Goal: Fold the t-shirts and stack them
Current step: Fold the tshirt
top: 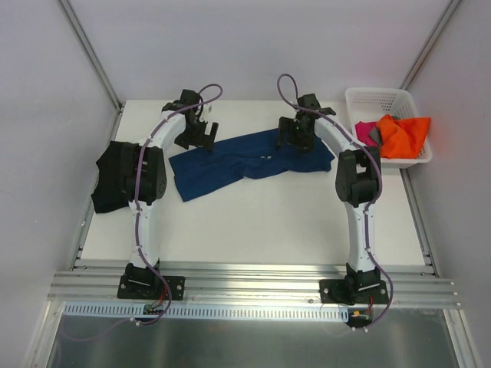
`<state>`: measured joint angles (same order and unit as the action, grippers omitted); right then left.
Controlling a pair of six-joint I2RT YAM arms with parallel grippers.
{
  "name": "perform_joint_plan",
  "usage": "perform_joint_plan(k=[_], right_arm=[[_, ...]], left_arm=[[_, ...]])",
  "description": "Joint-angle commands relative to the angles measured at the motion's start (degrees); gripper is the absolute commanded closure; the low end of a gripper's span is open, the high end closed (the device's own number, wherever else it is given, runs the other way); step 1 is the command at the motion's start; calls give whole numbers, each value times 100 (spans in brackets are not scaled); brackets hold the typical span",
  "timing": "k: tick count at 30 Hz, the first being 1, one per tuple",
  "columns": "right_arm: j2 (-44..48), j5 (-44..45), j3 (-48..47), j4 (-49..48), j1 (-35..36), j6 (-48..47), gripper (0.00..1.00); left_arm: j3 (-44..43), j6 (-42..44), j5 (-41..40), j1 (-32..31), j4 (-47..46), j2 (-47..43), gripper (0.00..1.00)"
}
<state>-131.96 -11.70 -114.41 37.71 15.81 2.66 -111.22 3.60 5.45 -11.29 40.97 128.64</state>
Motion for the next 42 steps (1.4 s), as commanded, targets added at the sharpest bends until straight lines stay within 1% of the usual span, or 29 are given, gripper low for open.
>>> perform_joint_plan(k=[1,8,18,23,24,25,26,27,31,33,39,42], right_arm=[[-137,133,-116,113,-52,60,9],[-365,11,-450,263,-306,60,7],[-866,-271,-1162,228,-588,147,6],[-1120,-560,-1320,149,-702,349,6],[-1147,-683,-1356,122,-711,376,5],[-1191,-754,-1391,105,-703,437,0],[-1226,-815,-1504,87,-702,464,1],[-1305,-938,-1566,35,-702,499,3],[-1446,-1071,-1821,-97,-694,640,3],[-1516,-1123,-1935,-176,-685,710,3],[-1684,-1246,-2173,-361,-650,833,3],[-1728,-1326,-2235,-467,-641,912,3]], left_arm=[[-208,-78,-62,-31,7,21,1],[188,-166,96,-14,7,-41,1],[267,-114,237,-14,69,91,1],[636,-140,342,-31,122,12,1],[689,-149,342,-57,139,-31,1],[802,-192,334,-84,148,-49,1],[856,-219,334,-101,183,-145,1],[935,-245,394,-154,227,-216,1],[1645,-351,632,-347,297,-620,1],[1892,-553,746,-470,315,-883,1],[2841,-799,940,-1085,324,-1543,1],[3079,-887,1010,-1331,324,-1868,1]])
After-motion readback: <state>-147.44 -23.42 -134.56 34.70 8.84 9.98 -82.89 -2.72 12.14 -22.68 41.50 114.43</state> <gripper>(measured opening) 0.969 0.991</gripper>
